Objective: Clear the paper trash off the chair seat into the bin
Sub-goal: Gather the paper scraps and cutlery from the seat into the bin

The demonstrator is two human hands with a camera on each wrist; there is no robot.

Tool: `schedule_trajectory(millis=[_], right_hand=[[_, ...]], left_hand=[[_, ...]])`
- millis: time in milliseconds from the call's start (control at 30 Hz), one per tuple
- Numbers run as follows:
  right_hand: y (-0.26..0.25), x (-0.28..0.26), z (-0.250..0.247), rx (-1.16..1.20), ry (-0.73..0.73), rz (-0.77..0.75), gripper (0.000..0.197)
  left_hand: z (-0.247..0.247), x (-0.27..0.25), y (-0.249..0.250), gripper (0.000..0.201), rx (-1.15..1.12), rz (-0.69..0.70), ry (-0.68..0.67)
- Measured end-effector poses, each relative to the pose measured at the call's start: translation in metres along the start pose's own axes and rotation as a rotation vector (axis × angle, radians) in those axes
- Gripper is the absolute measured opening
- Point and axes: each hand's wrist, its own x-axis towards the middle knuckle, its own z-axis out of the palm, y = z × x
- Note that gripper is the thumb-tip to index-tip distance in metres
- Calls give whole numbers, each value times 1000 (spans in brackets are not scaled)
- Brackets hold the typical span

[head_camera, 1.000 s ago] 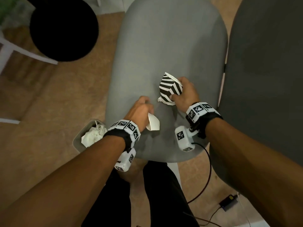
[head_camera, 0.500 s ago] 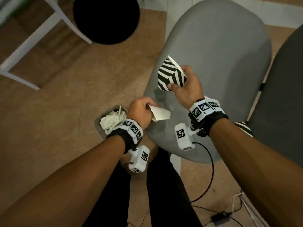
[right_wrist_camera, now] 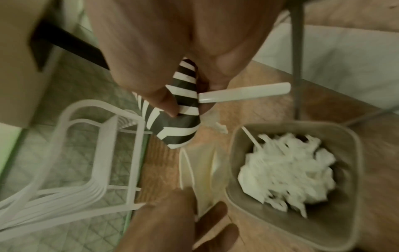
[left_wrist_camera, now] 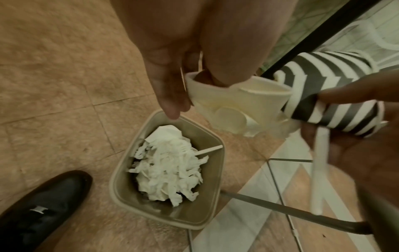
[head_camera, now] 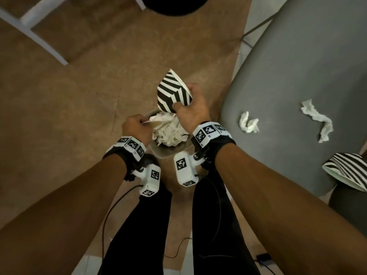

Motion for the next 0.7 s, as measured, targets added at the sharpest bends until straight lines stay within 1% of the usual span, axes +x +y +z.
schedule_trajectory(millis=[100, 167, 233, 300, 333, 433, 500, 567, 633, 700], right_hand=[[30, -1, 23, -16, -10, 89, 39], [51, -3, 33, -35, -55, 161, 35], [68, -7, 38, -98, -109, 223, 39], [77, -9, 34, -156, -163, 248, 49], [79, -10, 28, -157, -178, 255, 51], [78, -13, 9, -152, -159, 247, 41], [68, -17, -3, -184, -147, 184, 33], [54, -20, -17, -182, -151, 111, 27], [34, -20, -39, -129, -135, 41, 23], [12, -21, -76, -21, -62, -14, 22]], left_hand=[[4, 14, -23, 27, -22, -50, 13], [7, 23, -35, 32, -44, -87, -44], [7, 28, -39, 30, -59, -126, -123], [3, 30, -40, 27, -48, -113, -165], [2, 32, -40, 26, -45, -96, -181], [-2, 25, -26, 23, -4, -42, -199], [2, 10, -5, 21, 49, 40, -198], [11, -6, 22, 22, 119, 170, -192], [24, -26, 53, 23, 192, 329, -183], [41, -48, 87, 20, 260, 469, -231]])
